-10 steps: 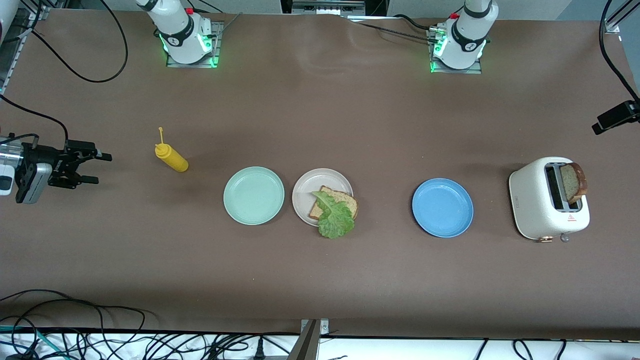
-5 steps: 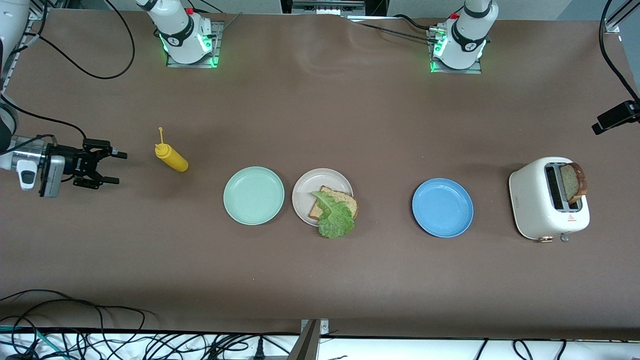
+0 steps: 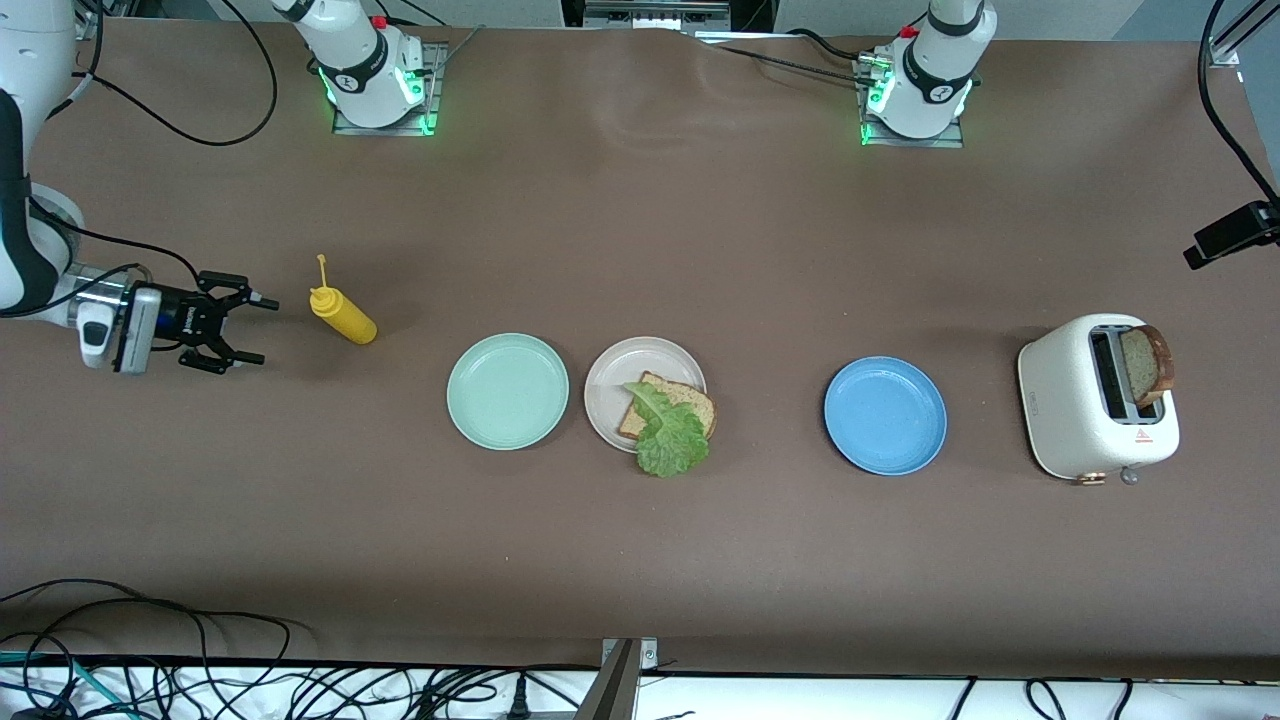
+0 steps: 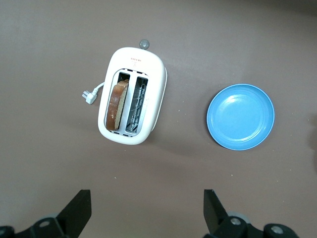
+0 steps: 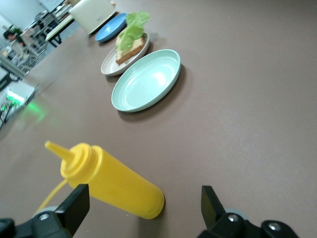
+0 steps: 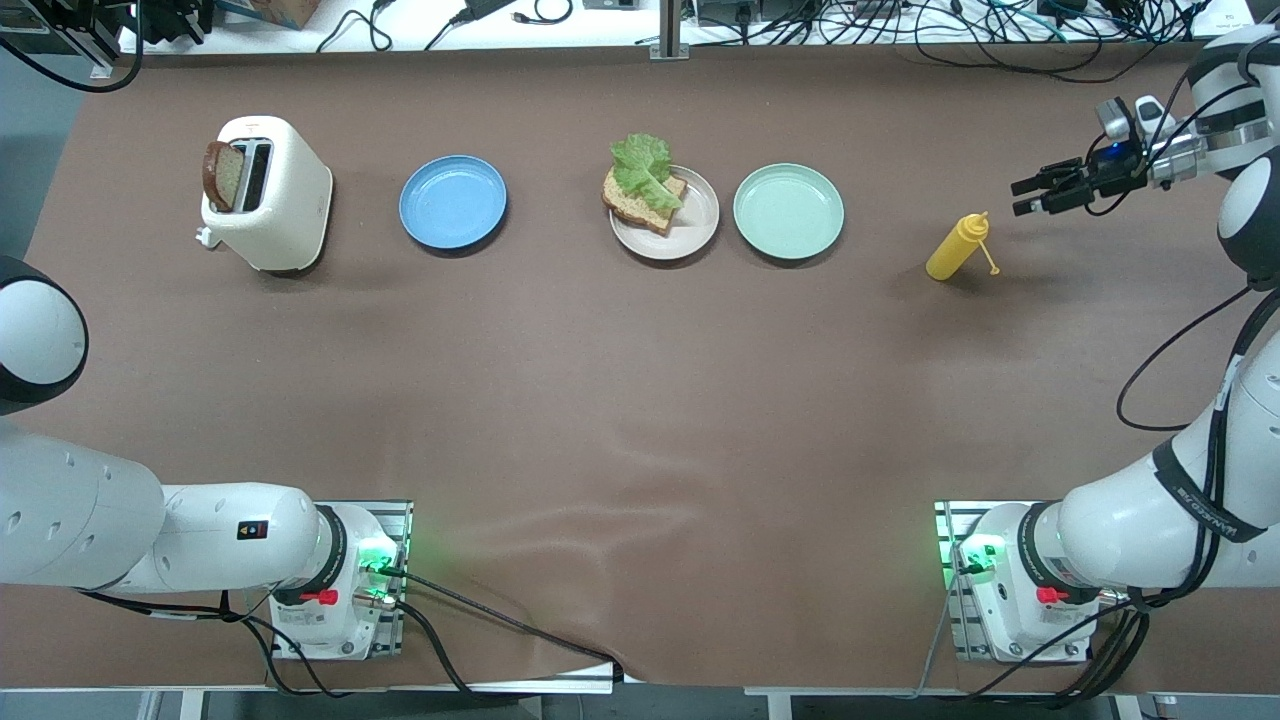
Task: Make sandwich on beige plate with both arms
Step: 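Move the right gripper to the yellow mustard bottle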
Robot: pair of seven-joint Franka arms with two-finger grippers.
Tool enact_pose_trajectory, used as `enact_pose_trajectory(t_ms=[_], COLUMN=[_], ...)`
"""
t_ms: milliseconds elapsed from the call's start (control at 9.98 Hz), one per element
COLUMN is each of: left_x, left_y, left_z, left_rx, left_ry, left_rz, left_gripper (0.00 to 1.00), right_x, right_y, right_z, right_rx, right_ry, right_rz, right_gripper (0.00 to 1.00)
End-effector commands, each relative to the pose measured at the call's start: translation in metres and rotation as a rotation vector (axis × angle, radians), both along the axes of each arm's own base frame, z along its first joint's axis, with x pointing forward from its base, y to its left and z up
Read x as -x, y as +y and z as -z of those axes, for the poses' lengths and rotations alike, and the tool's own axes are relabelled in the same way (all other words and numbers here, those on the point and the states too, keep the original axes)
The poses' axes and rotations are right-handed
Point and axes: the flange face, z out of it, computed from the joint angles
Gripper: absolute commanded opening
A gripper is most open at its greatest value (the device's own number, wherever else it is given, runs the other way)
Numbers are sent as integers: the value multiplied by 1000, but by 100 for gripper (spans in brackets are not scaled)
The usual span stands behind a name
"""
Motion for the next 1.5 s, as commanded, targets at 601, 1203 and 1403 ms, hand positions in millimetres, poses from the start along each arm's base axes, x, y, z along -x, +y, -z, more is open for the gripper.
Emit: enact_pose_trajectory(t_ms=[601,1203,1403], left_x=[1,0,0], left_y=[2,3,3], left_z=[-3,-3,-3], left_rx=[30,29,29], left_ry=[0,0,0], left_rz=[4,2,2], left_gripper=[100,100,100], right_x=[47,57,58], right_y=[23,44,51], right_z=[80,95,103], right_rx=[-174,-316,-331], right_ry=[-362,-410,-409], right_rz=[-80,-116,-123], right_gripper=[100,100,100])
